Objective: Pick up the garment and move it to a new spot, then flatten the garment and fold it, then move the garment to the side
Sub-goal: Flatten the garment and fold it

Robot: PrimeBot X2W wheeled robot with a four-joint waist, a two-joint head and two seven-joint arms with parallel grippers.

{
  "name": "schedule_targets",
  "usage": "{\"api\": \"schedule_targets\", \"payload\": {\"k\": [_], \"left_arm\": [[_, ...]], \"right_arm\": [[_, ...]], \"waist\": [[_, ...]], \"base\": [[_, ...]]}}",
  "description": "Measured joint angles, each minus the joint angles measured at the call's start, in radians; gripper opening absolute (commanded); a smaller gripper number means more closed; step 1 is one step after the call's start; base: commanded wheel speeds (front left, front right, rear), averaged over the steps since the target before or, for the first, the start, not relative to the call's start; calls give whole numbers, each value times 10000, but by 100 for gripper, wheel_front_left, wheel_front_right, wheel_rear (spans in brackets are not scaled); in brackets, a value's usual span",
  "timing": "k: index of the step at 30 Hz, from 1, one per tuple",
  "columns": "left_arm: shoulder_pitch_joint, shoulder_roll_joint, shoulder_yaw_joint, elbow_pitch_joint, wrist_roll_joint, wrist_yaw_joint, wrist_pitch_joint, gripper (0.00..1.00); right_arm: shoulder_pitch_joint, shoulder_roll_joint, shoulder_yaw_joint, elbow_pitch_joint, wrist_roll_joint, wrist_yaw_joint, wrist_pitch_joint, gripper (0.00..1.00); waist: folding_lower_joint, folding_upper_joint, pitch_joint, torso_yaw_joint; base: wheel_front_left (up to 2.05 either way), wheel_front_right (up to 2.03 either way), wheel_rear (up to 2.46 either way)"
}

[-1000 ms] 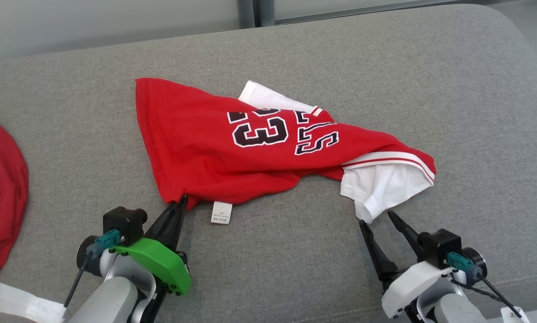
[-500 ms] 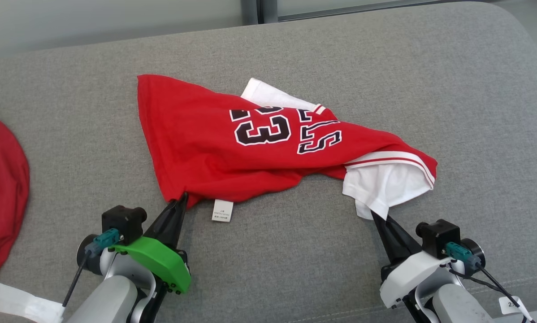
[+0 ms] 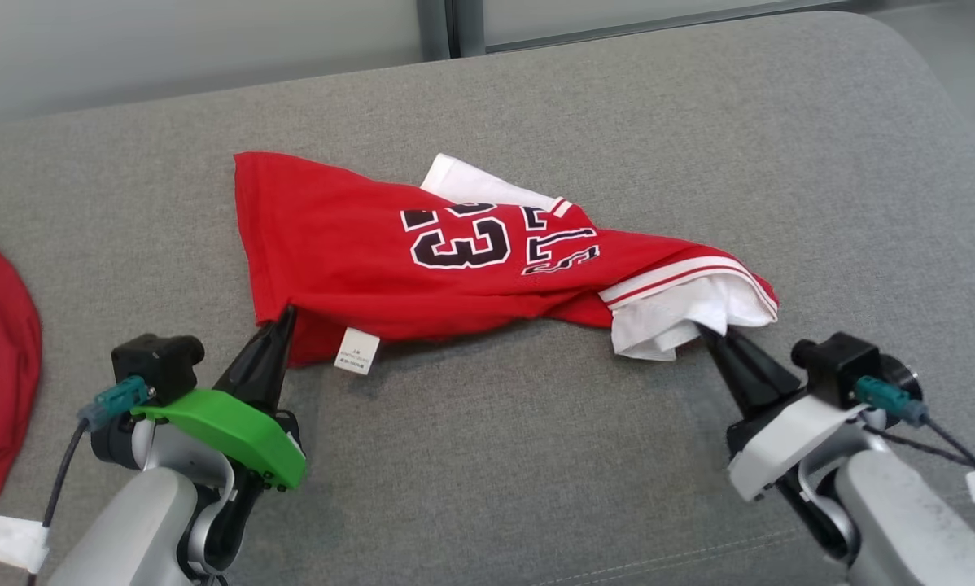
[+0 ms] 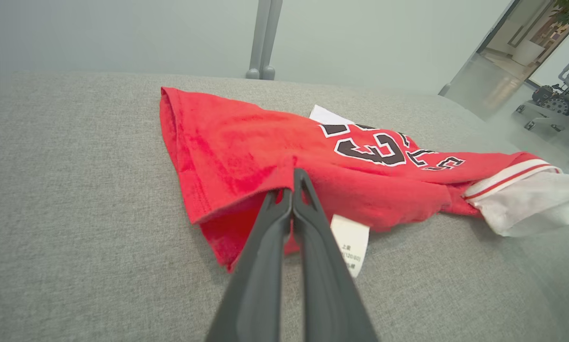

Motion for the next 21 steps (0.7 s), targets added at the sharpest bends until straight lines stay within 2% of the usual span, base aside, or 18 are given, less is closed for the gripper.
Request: {"api": "schedule_targets", "payload": {"k": [3,7,13,17,18,21], "left_arm": [[-197,178,65,-320,-102,0,337,0],[-342,360,73,-769,-148,2,811,0],[-348,663,81,-1555,-516,4,1578,0],[-371,1237,339,-2207,-736,15,2103,0],[-387,1517,662,-2660,-932,88,2305,0],[-430,1758,1097,-3488,-1653,96,2757,0]], "right_arm": [[-279,-926,67,-575,447,-2,529,0],[-528,-1781,48,-1444,1346,0,1210,0],[-886,-3256,-543,-2775,2255,8,2040,0],[-1213,-4197,-1068,-3616,2667,10,2537,0],[-1289,-4589,-1371,-4050,3010,10,2738,0],[-1320,-5056,-1937,-4740,3567,10,3010,0]], "waist": [[0,0,-160,-79],[0,0,-373,-140],[0,0,-668,-92],[0,0,-873,-21],[0,0,-978,13],[0,0,-1087,64]], "base": [[0,0,0],[0,0,0],[0,0,0],[0,0,0],[0,0,0],[0,0,0]]}}
